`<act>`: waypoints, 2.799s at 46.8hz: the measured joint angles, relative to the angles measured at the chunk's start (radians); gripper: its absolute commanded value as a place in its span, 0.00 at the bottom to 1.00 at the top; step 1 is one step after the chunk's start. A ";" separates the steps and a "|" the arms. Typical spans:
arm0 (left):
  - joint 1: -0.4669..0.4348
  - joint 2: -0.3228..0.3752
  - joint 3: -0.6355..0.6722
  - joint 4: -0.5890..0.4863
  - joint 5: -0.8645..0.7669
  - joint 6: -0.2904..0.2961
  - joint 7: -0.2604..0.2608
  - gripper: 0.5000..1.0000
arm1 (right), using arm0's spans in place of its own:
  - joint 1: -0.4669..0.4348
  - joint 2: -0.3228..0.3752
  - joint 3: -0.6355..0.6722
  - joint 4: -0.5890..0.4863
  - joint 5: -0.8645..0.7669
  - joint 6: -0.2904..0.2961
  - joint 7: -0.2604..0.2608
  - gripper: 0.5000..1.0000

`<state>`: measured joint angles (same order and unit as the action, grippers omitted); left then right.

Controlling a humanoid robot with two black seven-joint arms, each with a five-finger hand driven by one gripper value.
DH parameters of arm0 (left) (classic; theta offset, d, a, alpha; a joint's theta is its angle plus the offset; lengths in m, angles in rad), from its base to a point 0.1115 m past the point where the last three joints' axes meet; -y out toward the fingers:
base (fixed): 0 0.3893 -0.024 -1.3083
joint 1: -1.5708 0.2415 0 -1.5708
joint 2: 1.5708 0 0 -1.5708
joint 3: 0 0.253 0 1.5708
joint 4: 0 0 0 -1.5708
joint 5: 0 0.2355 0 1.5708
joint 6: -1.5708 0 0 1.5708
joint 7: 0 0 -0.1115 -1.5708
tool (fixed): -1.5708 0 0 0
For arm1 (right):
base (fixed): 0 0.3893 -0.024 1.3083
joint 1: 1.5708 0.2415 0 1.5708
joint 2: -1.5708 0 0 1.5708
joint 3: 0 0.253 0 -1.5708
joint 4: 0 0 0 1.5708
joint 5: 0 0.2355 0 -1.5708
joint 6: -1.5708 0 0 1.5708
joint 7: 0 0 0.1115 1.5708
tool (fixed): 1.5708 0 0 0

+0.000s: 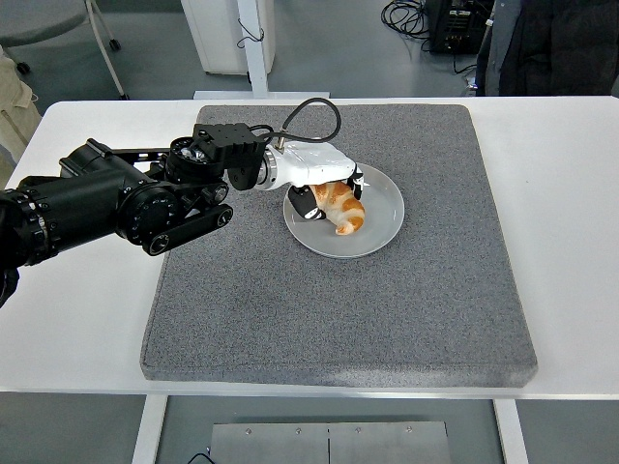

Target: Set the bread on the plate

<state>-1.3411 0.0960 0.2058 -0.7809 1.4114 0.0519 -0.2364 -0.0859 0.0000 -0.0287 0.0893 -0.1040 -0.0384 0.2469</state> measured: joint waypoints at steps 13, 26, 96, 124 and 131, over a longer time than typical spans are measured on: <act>0.013 -0.001 0.000 0.010 0.000 0.007 0.000 0.00 | 0.000 0.000 0.000 0.000 0.001 0.000 0.000 1.00; 0.012 -0.002 0.001 0.011 -0.013 0.007 0.004 0.94 | 0.000 0.000 0.000 0.000 0.001 0.000 0.000 1.00; -0.009 0.277 -0.308 -0.094 -0.873 -0.133 -0.015 1.00 | 0.000 0.000 0.000 0.000 0.000 0.000 0.000 1.00; 0.157 0.209 -0.570 0.253 -1.169 -0.321 -0.016 1.00 | 0.000 0.000 0.000 0.007 0.001 0.002 0.000 1.00; 0.158 0.142 -0.580 0.345 -1.217 -0.355 -0.005 1.00 | 0.000 0.000 0.001 0.003 0.000 0.001 0.000 1.00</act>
<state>-1.1835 0.2384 -0.3742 -0.4355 0.1944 -0.3033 -0.2413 -0.0856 0.0000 -0.0276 0.0921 -0.1038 -0.0371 0.2469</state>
